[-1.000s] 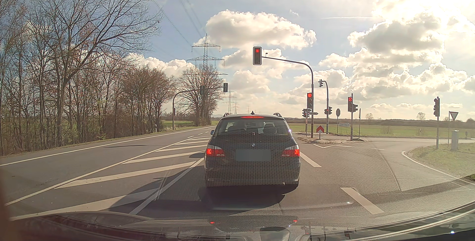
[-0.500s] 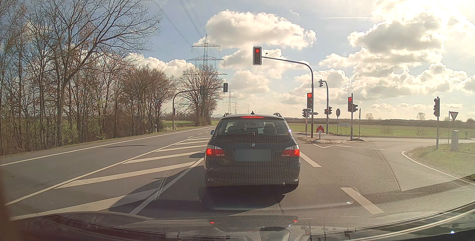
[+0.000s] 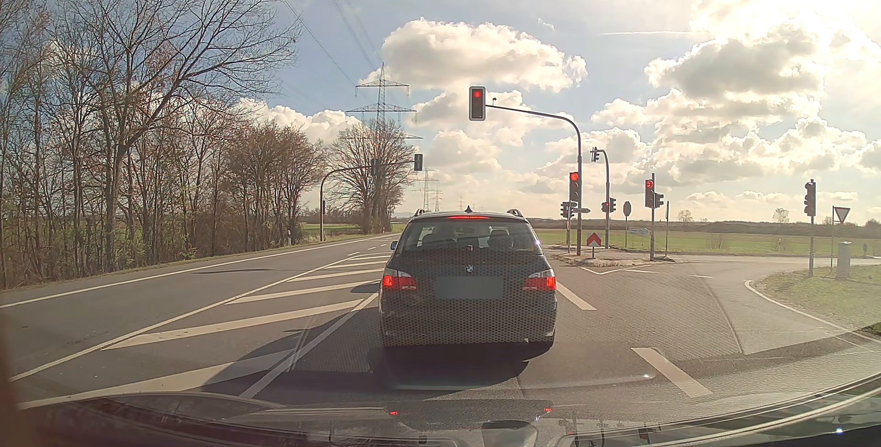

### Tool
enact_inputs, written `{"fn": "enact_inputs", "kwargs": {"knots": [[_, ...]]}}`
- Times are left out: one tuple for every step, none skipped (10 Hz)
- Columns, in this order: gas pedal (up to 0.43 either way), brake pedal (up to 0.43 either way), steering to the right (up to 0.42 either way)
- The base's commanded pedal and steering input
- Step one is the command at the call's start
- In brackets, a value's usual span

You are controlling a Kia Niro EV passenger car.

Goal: Follow the waypoints while adhering to traffic rules and regulations

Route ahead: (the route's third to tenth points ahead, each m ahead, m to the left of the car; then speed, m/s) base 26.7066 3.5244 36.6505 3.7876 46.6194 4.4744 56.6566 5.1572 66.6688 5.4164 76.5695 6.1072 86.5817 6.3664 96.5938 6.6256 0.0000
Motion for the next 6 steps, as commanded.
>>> {"fn": "enact_inputs", "kwargs": {"knots": [[0.0, 0.262, -0.004], [0.0, 0.262, -0.005], [0.0, 0.262, -0.004], [0.0, 0.262, -0.004], [0.0, 0.262, -0.004], [0.0, 0.262, -0.004]]}}
